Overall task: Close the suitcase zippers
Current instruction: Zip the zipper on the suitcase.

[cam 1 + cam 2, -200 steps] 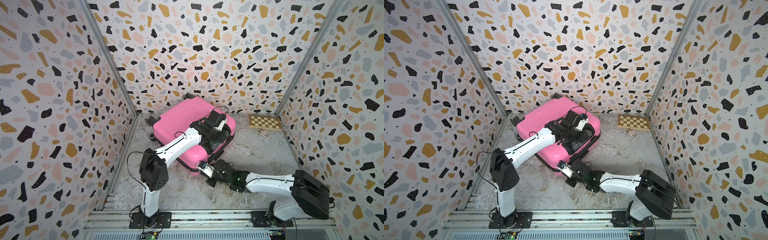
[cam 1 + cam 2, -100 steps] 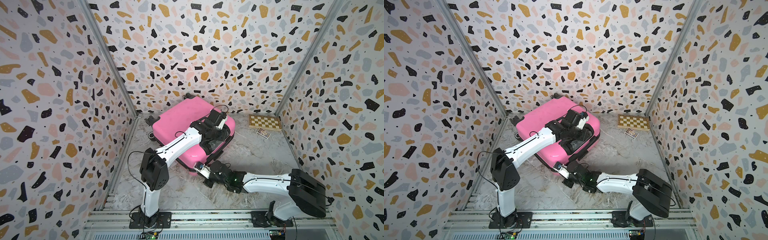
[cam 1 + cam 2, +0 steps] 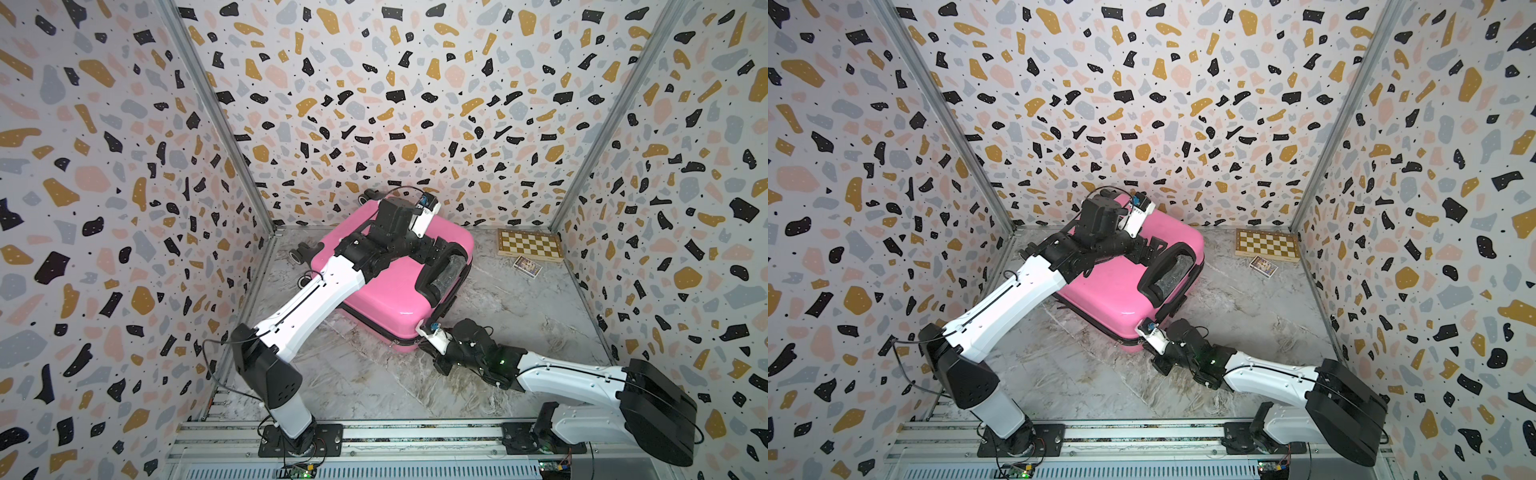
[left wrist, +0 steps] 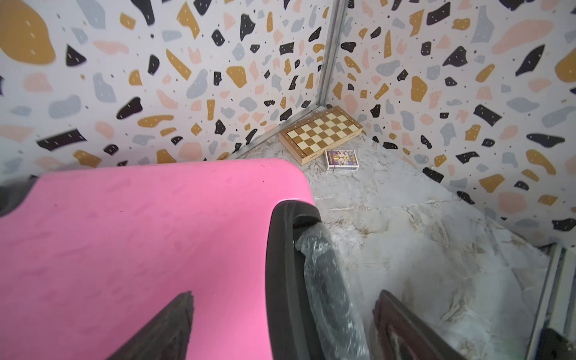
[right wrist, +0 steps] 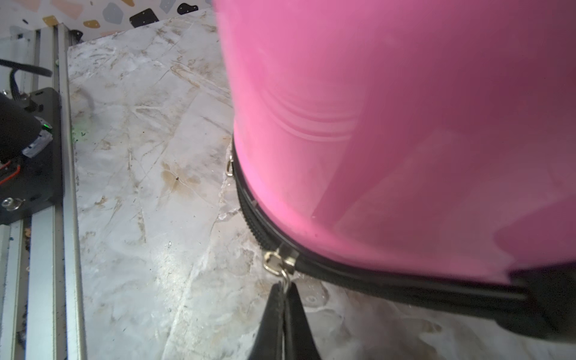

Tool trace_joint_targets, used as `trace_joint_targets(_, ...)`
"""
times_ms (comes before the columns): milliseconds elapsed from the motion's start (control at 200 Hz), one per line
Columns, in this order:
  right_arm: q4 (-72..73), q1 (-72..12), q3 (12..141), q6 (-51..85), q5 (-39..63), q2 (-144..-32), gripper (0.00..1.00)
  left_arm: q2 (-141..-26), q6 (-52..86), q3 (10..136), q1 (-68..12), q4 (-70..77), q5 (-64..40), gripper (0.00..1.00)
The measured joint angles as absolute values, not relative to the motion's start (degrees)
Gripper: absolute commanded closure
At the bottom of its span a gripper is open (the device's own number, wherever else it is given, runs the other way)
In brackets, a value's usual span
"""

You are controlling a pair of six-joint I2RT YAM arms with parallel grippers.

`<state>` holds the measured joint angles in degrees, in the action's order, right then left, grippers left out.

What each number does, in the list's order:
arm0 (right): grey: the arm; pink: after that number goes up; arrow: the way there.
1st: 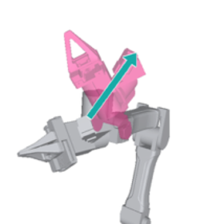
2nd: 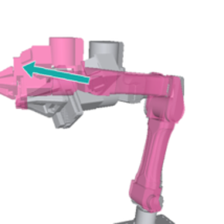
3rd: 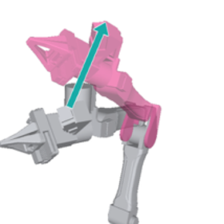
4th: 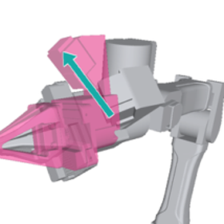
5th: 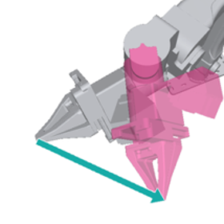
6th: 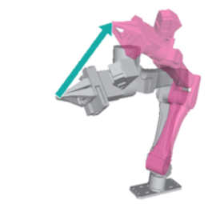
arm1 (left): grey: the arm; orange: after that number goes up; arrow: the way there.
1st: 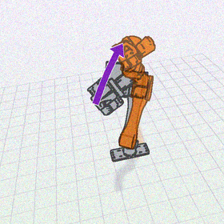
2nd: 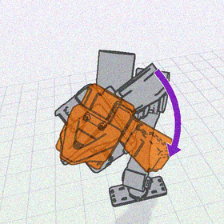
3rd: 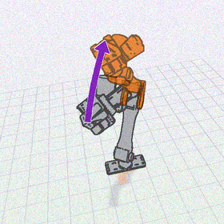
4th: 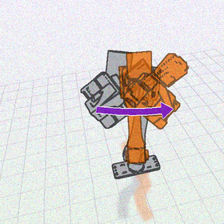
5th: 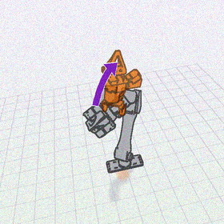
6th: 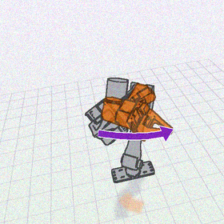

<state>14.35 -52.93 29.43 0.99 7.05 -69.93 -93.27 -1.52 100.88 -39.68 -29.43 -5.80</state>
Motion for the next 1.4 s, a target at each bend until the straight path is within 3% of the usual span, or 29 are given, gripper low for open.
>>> trace_joint_targets(295, 10.5, -39.6, 28.2, 3.2, 10.5, -66.6, 1.00, -82.9, -25.0, 89.1, -39.9, -38.3, -8.3, 0.07)
trace_joint_targets(421, 10.3, -35.9, 28.2, 4.3, 10.6, -66.6, 1.00, -80.4, -35.6, 82.8, -39.9, -40.2, -9.5, 0.00)
trace_joint_targets(716, 10.3, -34.4, 28.2, 4.7, 13.0, -66.6, 1.00, -82.6, -53.4, 73.5, -39.9, -27.2, -4.3, 0.00)
trace_joint_targets(1402, 10.7, -35.3, 28.2, 2.8, 13.1, -66.4, 1.00, -86.4, -56.3, 72.6, -42.1, -21.1, 2.5, 0.04)
